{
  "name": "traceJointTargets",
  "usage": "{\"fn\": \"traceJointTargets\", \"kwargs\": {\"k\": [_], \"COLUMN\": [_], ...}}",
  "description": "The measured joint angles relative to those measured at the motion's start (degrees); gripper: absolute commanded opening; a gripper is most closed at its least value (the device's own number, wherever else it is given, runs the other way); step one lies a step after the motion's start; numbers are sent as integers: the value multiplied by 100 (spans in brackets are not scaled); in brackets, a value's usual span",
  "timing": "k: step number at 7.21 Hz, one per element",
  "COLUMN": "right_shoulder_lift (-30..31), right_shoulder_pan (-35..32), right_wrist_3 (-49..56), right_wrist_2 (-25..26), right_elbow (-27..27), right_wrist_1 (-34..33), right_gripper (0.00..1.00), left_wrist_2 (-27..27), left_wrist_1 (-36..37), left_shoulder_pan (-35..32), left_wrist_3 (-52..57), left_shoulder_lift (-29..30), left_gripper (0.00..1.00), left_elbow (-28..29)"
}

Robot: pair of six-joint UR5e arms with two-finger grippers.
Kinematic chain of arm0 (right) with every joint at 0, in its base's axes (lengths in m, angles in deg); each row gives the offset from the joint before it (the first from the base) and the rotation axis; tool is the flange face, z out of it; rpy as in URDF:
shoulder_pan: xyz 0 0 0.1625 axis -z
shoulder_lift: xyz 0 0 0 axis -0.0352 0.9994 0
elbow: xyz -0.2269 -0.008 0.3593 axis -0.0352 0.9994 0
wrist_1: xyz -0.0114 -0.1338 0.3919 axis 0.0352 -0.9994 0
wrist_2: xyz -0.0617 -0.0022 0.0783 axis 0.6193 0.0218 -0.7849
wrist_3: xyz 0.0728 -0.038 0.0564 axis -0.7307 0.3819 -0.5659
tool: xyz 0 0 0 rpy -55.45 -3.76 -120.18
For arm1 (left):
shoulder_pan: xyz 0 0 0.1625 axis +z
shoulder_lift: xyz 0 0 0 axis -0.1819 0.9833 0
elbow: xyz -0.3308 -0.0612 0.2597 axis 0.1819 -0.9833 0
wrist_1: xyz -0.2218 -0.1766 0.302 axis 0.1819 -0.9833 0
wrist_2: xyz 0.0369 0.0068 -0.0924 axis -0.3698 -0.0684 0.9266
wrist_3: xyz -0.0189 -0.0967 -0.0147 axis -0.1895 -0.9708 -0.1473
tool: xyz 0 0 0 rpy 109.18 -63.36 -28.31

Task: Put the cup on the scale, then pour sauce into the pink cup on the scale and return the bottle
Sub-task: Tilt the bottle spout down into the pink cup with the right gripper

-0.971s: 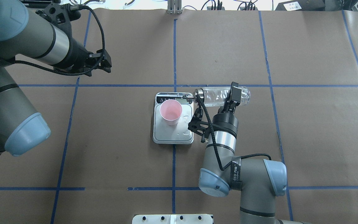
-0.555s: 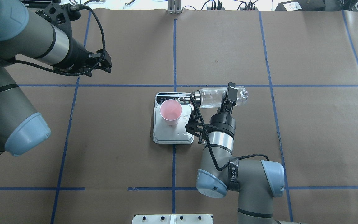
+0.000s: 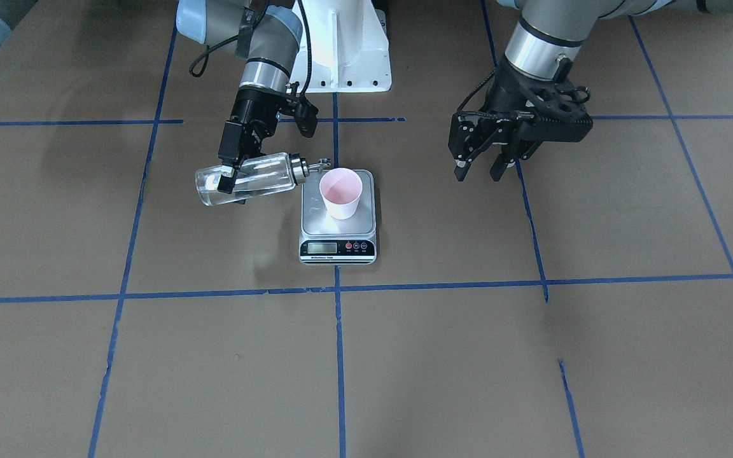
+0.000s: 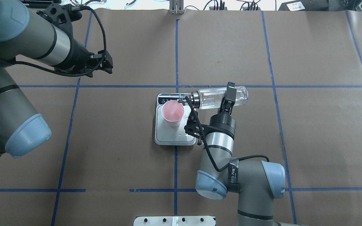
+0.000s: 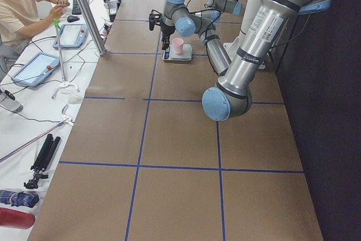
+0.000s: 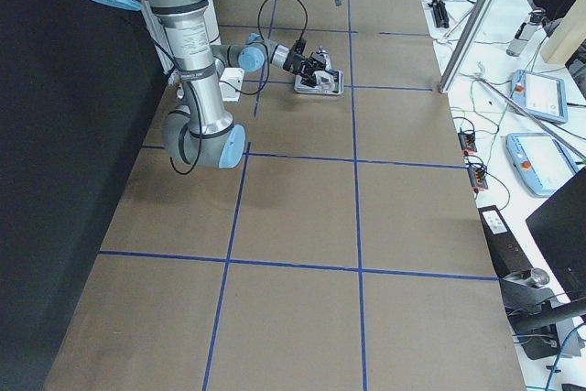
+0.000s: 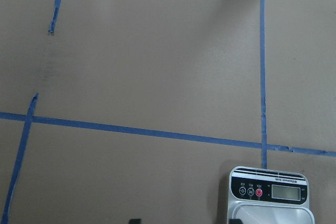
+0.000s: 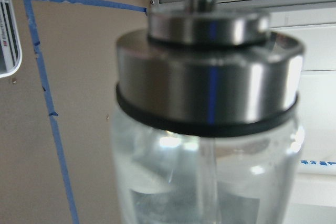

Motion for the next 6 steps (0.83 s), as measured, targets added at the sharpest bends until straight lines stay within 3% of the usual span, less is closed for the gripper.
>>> {"fn": "traceJointTargets", "kwargs": {"k": [6], "right_shoulder_lift": [-7], "right_shoulder_pan": [-65], "right_wrist_3": [807], "right_wrist_2": [82], "right_elbow": [12], "right_wrist_1": [-49], "right_gripper": [0], "left_wrist_2": [-14], "left_wrist_1": [-24], "left_shoulder_pan": [12], "left_wrist_3": [10], "left_shoulder_lift": [-69], "left_gripper": [64], "left_elbow": [33]}}
